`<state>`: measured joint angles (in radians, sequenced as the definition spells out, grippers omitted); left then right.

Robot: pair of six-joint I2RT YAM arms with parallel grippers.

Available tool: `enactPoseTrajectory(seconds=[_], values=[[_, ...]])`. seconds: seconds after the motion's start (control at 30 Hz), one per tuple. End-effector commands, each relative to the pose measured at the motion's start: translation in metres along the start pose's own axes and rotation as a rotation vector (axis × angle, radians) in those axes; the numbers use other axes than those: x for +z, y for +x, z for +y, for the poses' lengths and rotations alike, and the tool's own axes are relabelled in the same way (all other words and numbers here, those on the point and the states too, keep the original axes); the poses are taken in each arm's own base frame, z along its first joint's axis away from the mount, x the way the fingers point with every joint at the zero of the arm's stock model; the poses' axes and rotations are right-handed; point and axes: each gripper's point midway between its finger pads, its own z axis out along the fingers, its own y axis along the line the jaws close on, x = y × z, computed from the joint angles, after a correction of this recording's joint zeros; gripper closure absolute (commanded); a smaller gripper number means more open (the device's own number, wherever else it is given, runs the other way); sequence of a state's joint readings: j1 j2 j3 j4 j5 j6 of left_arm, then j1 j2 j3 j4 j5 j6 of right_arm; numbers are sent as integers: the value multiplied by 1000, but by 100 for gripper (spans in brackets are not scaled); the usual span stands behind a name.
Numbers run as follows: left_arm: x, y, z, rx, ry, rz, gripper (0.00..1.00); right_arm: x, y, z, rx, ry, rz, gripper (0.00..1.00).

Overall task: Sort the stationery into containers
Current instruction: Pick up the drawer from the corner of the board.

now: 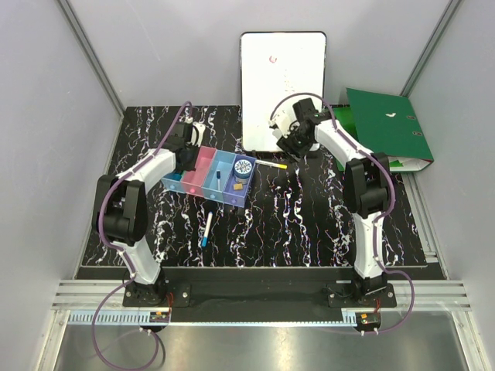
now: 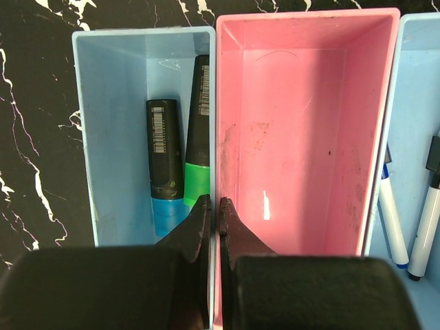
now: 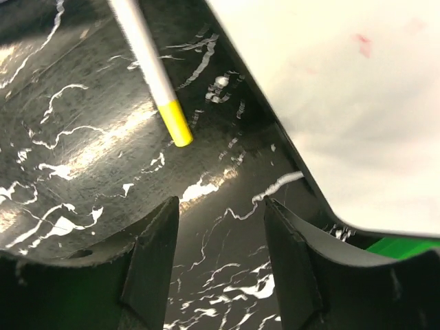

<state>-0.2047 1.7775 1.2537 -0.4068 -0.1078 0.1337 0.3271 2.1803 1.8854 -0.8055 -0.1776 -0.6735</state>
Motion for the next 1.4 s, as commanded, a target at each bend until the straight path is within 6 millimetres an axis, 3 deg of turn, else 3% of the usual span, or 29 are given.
enactPoseTrajectory(seconds=[0.0, 0.1, 0.17, 0.3, 0.43, 0.6, 1.1, 1.17, 1.3, 1.37], values=[[2, 12, 18, 7, -85, 52, 100, 1, -22, 21, -262, -40, -52, 39], [3, 8, 18, -10, -90, 43, 100, 10, -20, 44, -345, -90, -44, 39], [3, 6, 18, -14, -87, 36, 100, 16, -22, 50, -359, -99, -45, 40], [3, 5, 16, -19, -77, 33, 91, 26, -23, 51, -352, -110, -51, 41], [2, 3, 15, -24, -70, 24, 68, 41, -23, 52, -353, -119, -51, 42], [2, 0, 13, -19, -59, 17, 49, 54, -26, 52, -359, -131, -60, 44], [-18, -25, 20, 9, -65, -56, 42, 78, -13, 57, -391, -170, -44, 57], [-19, -26, 20, 13, -67, -61, 42, 76, -14, 58, -397, -168, -49, 57], [-19, -26, 20, 21, -66, -61, 42, 50, -38, 56, -397, -147, -123, 58], [-18, -26, 20, 21, -66, -59, 43, 42, -41, 60, -411, -156, -142, 58]])
